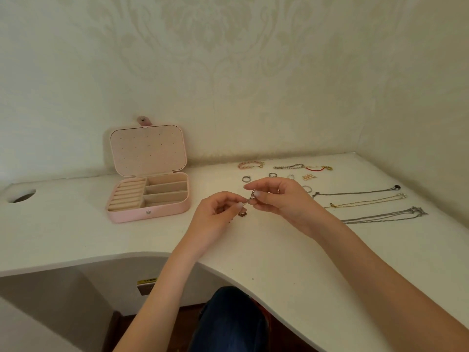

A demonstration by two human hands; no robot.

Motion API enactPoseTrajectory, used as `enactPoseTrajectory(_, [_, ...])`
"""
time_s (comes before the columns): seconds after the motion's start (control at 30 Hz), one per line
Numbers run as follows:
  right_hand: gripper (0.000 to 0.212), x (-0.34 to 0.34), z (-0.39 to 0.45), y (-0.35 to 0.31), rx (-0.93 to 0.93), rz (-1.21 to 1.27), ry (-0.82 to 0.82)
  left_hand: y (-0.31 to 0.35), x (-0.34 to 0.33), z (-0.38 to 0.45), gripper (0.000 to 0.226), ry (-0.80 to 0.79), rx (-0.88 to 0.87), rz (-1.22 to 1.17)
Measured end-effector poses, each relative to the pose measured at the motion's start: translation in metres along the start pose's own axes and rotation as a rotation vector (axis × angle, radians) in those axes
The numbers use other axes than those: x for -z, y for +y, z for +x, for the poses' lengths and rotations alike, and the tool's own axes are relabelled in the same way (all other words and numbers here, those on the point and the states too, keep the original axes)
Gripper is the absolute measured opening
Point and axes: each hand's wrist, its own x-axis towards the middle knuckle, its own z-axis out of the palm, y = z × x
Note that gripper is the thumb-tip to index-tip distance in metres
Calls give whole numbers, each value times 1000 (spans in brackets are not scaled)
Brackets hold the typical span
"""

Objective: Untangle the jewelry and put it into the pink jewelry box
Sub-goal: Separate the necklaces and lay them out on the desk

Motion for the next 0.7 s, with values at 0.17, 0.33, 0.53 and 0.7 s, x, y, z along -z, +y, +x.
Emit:
enactPoseTrajectory(0.17, [24, 2, -1, -3, -55, 96, -18, 0, -1, -1, 12, 3, -11, 20])
enactPoseTrajectory(0.33, [20, 1, -1, -5, -61, 123, 3, -4, -2, 0, 14, 46, -13, 58])
enactPoseTrajectory(0.53, [17, 4, -1, -6, -90, 123, 39, -2, 0, 1, 14, 133, -7, -136])
enactPoseTrajectory(0.7, [15, 2, -1, -5, -100, 87, 39, -2, 0, 0, 13, 188, -16, -115])
